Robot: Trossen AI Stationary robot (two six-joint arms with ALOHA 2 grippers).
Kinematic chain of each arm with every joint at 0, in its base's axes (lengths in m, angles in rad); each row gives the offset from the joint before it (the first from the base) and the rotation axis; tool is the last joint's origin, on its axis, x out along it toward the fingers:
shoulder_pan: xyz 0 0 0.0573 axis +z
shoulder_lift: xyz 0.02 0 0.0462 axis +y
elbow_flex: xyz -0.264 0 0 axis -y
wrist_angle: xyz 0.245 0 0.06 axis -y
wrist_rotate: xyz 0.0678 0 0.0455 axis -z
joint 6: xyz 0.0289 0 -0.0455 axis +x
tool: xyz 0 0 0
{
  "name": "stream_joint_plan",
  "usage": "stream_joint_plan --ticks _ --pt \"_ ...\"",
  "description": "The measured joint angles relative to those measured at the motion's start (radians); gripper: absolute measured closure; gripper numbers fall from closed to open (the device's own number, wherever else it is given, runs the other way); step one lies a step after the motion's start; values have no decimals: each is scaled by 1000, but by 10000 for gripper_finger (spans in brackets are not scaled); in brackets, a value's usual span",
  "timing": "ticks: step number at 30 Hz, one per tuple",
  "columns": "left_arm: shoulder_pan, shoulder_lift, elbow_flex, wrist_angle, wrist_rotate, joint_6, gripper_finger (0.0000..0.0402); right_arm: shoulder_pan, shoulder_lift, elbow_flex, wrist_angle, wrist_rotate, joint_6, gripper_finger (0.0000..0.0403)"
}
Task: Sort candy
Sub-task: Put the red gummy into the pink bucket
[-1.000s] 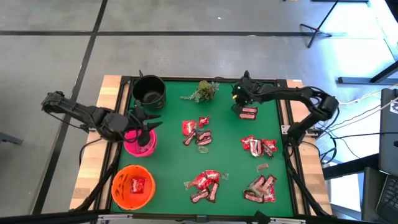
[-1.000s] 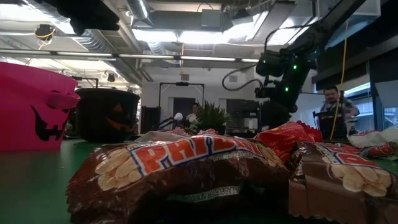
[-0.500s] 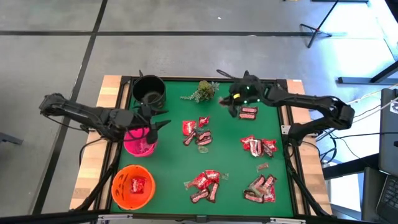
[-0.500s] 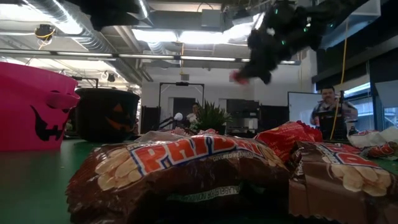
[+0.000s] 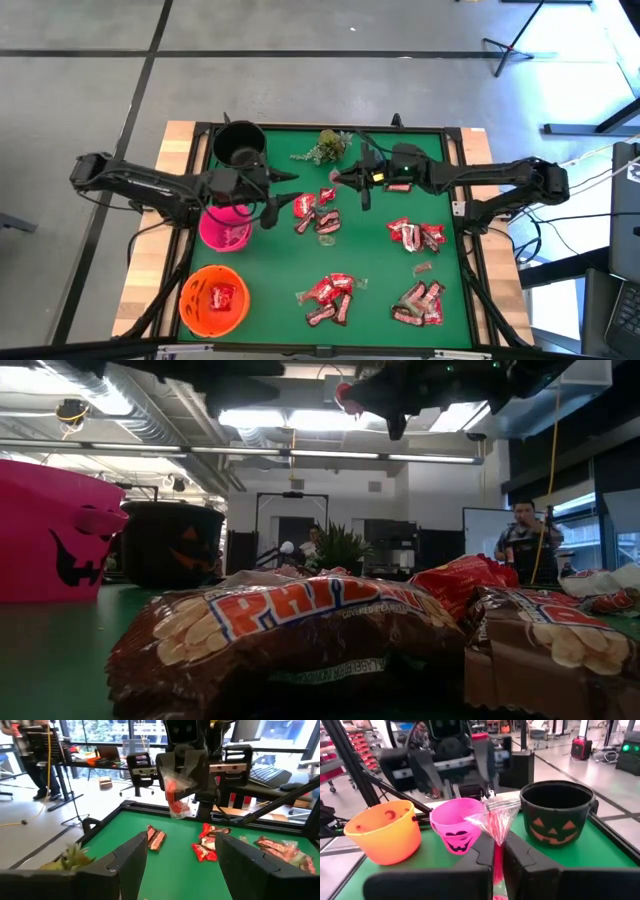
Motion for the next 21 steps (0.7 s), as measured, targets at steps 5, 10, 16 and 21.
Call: stream_joint_plan --ticks 5,10,16,21 --pt "26 82 26 71 54 -2 168 14 23 1 97 24 35 387" --pt "39 145 75 82 54 -2 157 21 79 1 252 32 51 387" --pt "62 190 96 128 70 -21 155 22 130 1 311 30 76 387" --pt "87 229 96 171 149 -69 155 28 148 0 325 30 77 387"
